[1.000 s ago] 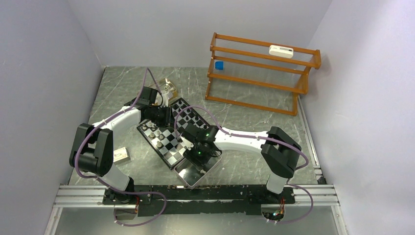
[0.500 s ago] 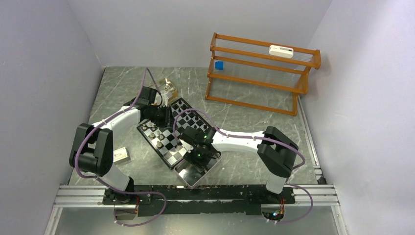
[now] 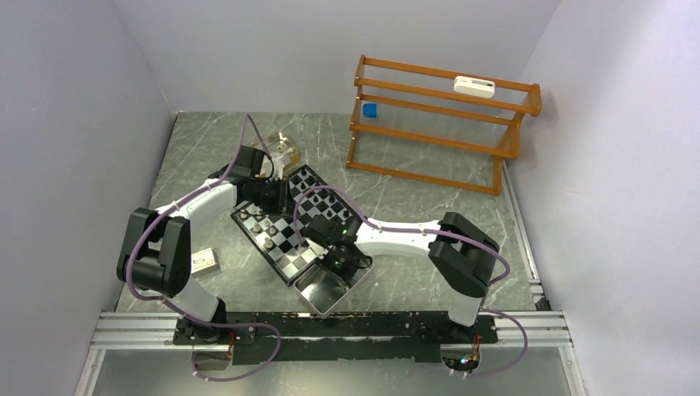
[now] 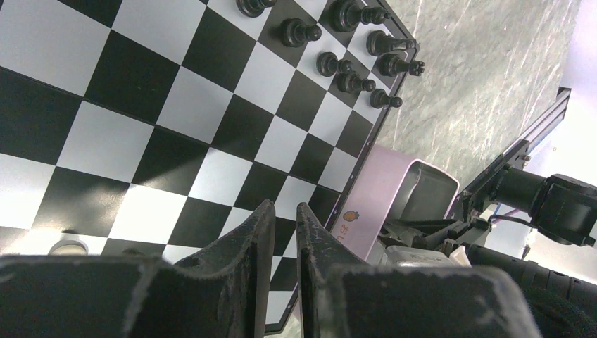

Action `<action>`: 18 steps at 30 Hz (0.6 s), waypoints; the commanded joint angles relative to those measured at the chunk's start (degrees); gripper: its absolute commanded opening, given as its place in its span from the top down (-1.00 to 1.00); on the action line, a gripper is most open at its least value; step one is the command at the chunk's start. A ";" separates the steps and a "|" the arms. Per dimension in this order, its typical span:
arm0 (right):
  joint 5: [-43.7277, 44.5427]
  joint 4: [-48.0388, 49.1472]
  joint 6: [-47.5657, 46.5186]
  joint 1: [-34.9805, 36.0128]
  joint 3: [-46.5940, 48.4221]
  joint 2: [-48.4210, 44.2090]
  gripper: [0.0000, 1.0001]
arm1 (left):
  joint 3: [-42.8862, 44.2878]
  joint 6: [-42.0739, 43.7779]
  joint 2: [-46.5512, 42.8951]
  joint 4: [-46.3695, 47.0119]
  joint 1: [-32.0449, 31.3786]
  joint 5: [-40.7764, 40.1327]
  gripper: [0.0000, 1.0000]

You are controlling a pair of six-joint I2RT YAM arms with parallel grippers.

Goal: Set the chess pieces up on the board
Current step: Pick up the chess piece from the storage box.

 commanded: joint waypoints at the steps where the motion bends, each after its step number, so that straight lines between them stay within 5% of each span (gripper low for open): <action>1: 1.19 0.07 0.56 0.34 -1.43 0.12 0.56 | -0.46 1.19 -1.36 0.30 0.83 0.39 0.53; 8: 2.84 1.60 1.60 0.30 -0.34 -1.23 0.79 | -0.60 1.06 -1.65 0.39 1.28 0.03 0.52; 18: 3.68 4.48 7.48 -1.80 3.62 -2.38 0.82 | -0.48 0.02 -3.25 1.13 1.81 -0.72 0.51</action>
